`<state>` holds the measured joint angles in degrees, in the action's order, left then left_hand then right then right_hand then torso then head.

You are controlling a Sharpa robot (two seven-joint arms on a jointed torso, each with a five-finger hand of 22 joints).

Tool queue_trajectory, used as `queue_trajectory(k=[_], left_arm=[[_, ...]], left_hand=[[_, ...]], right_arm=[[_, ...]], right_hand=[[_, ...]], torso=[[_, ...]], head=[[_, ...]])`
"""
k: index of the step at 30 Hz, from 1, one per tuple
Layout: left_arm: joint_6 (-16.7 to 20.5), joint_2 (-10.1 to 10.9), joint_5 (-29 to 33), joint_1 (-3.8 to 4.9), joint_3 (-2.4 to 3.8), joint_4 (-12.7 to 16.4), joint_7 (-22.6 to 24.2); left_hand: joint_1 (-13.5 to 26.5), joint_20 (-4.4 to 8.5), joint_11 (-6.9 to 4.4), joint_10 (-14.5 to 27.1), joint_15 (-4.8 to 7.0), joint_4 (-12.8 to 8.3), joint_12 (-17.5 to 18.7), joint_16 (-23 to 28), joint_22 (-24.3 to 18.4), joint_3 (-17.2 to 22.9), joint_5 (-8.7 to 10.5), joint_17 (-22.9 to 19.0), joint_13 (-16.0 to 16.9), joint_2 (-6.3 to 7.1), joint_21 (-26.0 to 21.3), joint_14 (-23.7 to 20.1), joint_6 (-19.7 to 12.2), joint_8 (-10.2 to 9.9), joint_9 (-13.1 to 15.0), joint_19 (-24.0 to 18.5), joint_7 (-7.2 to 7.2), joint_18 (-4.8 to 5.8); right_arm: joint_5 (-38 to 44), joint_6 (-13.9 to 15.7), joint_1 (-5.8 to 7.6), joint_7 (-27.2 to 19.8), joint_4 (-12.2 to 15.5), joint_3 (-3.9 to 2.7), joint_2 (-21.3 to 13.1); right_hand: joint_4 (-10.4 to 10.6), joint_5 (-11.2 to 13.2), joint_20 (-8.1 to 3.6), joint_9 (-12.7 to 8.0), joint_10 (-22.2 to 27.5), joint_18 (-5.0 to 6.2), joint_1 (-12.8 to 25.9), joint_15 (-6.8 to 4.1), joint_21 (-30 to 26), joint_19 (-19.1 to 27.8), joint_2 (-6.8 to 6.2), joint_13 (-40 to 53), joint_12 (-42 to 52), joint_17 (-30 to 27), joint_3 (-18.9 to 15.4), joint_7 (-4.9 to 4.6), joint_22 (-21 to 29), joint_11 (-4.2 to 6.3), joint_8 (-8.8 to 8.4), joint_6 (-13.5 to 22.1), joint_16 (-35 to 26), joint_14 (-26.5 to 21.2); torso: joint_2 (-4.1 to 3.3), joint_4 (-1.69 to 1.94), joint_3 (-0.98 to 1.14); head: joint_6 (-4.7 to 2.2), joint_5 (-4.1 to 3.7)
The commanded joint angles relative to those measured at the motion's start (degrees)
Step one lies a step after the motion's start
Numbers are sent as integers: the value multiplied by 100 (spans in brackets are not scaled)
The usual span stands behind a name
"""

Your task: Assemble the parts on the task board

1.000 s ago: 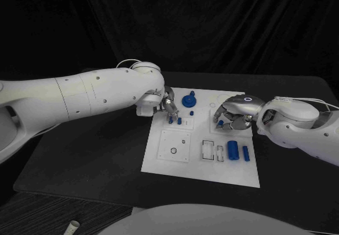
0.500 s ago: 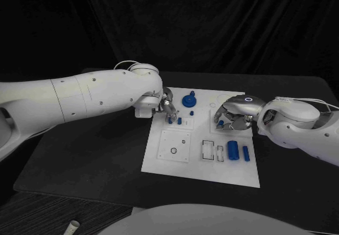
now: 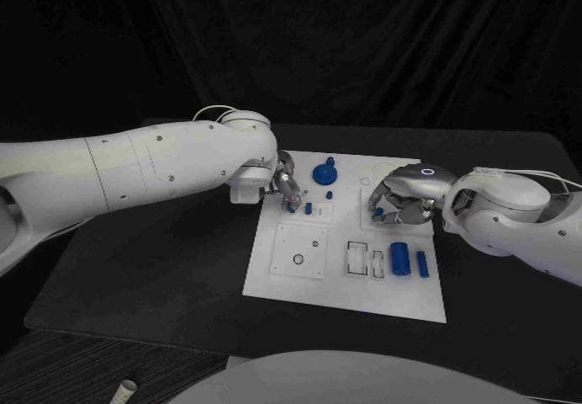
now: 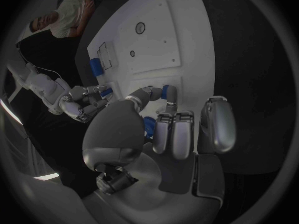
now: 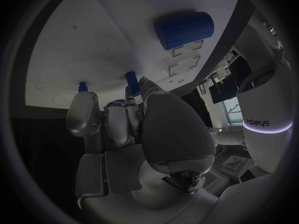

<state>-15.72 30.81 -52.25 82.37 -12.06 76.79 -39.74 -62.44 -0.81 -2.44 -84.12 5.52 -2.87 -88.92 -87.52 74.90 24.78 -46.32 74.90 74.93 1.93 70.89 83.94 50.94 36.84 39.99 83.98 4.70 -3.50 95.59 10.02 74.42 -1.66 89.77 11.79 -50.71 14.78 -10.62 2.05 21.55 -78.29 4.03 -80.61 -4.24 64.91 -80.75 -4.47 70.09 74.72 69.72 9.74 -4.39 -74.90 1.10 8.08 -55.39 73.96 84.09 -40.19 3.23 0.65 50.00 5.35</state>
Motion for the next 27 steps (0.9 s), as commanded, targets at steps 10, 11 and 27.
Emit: queue_trajectory(k=[10, 11, 27], left_arm=[[20, -20, 2, -18, -5, 24, -54], [11, -26, 2, -18, -5, 22, -54], [-228, -150, 2, -19, -6, -41, -49]], left_hand=[[-46, 38, -38, -560, 37, -511, 18, 24, 1038, 530, -50, 1321, 1447, -6, 35, 550, -188, 34, -6, 47, -241, -4], [-46, 38, -38, -560, 37, -511, 18, 24, 1038, 530, -50, 1321, 1447, -6, 35, 550, -188, 34, -6, 47, -241, -4], [-57, 38, -37, -553, 37, -512, 48, 55, 1029, 539, -66, 1300, 1432, -14, 1, 543, -201, 40, -18, 37, -240, -11]], right_arm=[[13, -24, -17, 95, 9, -2, -4], [13, -25, -17, 96, 9, -2, -3], [13, -35, -17, 97, 3, -2, 16]], right_hand=[[-31, -26, 2, -6, 55, 110, -35, -15, -40, 31, -2, -160, -43, -20, 11, -13, -760, -12, -38, -8, -30, 13], [-31, -26, 2, -6, 55, 110, -35, -15, -40, 31, -2, -160, -43, -20, 11, -13, -760, -12, -38, -8, -30, 13], [-32, -29, 2, -5, 63, 113, -35, -14, -58, 36, -1, -175, -57, -33, 12, -13, -754, -12, -37, -11, -43, 9]], torso=[[-21, 6, -9], [-21, 6, -8], [-15, -6, 1]], head=[[0, -3], [0, -10], [0, 20]])
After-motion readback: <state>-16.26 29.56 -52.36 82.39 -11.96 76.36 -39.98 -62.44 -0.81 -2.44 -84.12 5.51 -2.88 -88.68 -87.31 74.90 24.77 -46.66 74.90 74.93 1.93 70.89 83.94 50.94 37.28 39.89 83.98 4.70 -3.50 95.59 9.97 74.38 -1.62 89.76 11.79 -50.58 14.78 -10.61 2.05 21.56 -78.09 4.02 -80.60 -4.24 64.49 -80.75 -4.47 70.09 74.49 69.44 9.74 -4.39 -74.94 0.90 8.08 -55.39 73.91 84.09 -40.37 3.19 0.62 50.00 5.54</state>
